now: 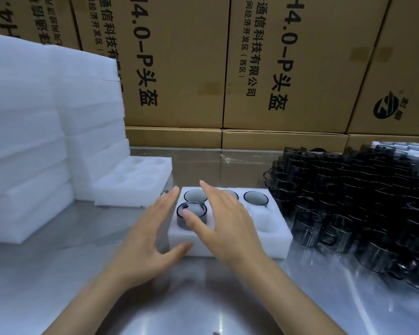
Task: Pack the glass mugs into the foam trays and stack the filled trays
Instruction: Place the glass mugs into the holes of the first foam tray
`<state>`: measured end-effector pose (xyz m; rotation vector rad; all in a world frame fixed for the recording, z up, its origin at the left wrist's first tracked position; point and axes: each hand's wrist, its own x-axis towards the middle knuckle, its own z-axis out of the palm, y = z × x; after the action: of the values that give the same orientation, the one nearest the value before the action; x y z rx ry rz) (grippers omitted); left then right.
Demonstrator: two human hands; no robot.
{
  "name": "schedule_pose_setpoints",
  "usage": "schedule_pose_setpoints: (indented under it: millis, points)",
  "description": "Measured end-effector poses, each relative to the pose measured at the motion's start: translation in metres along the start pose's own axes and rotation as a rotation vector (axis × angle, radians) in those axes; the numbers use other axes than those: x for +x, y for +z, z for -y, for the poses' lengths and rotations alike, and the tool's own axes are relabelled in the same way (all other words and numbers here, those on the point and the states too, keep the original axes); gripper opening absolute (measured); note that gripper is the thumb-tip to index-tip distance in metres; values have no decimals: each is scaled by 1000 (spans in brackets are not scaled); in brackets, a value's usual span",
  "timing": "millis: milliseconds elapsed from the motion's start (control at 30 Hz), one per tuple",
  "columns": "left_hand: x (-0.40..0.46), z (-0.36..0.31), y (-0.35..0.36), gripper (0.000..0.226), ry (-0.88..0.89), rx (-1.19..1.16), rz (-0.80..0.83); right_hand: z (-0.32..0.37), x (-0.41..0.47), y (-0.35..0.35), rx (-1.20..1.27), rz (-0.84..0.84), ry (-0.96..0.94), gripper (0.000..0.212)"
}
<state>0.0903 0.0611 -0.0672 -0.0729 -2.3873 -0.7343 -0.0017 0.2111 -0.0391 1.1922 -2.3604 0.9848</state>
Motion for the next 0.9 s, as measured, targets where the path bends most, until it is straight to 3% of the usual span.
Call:
schedule_pose_setpoints:
  millis: [67, 200, 533, 600, 700, 800, 900]
  points:
    - [-5, 2, -4, 79, 60, 131, 25, -5, -5, -4, -75, 58, -112, 64]
    - [-6, 3, -4, 73, 51, 275, 125, -10, -11, 2, -253, 242, -126, 59]
    - [-6, -4, 2, 68, 42, 320, 93, -16, -14, 5, -292, 250, -146, 60]
    - [-6, -6, 4, 68, 31, 319, 60, -15, -14, 1, -219, 183, -175, 56]
    - [2, -16, 11, 61, 32, 330, -16, -24, -9, -14, -113, -129, -160, 43]
    - [11, -31, 24, 49, 103, 371, -63, -53, -1, -36, -137, -381, 16, 34]
    - [22, -41, 37, 44, 140, 439, -48, -87, 2, -53, -243, -407, 221, 32]
